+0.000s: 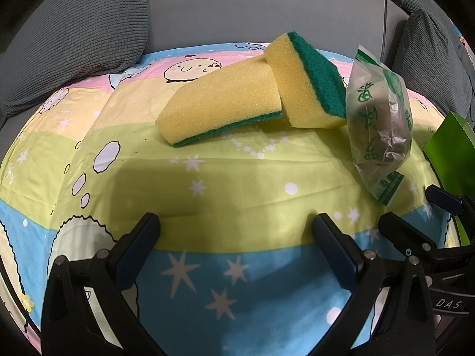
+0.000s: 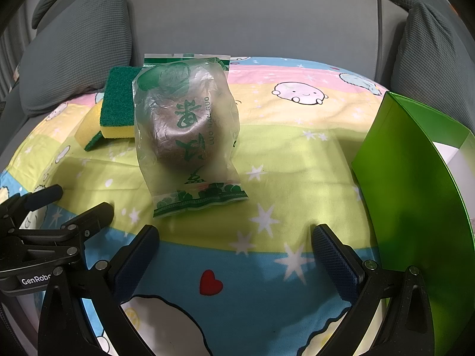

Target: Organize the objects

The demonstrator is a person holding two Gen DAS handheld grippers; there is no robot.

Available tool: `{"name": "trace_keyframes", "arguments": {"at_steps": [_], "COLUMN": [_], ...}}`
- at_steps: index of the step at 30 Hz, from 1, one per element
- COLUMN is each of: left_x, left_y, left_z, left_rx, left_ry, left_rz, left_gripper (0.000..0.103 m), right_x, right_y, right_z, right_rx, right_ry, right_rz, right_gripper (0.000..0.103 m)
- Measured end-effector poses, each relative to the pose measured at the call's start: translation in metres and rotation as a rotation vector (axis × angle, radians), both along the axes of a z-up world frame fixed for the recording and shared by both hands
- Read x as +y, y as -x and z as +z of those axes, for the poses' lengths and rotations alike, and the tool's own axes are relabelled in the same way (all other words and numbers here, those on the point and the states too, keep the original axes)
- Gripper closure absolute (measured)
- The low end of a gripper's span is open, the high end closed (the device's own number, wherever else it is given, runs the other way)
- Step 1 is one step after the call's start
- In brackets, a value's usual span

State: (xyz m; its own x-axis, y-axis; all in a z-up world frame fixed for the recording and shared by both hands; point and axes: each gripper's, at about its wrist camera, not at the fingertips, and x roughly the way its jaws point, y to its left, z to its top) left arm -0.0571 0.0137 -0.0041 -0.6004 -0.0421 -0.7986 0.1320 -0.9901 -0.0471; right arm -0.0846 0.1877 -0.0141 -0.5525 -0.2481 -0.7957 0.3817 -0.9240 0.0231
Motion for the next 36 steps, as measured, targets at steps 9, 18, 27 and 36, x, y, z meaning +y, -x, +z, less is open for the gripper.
{"name": "trace_keyframes", "arguments": {"at_steps": [9, 18, 27, 36], "left_x": [0.000, -0.001, -0.009, -0.022], "left_y": [0.000, 0.000, 0.002, -0.010], "left_z": [0.000, 0.001, 0.020, 0.081], "left_rx": [0.002, -0.002, -0.053, 0.159], "left_ry": [0.001, 0.001, -0.055, -0.326], "left_rz": [0.001, 0.003, 0.020, 0.025], "left_gripper": [0.001, 0.001, 0.001, 0.001], "right_x": [0.000, 0.000, 0.018, 0.031], "right_y": [0.000, -0.001, -0.006, 0.011], "right_z": [0.000, 0.001, 0.048, 0.082], "right_rx": [0.000, -0.005, -0.050, -0.048], "right_ry": [0.000, -0.006, 0.217, 0.406], "right_rz": [0.001, 0.000, -0.072, -0.067], "right_gripper": [0.000, 0.000, 0.000, 0.008]}}
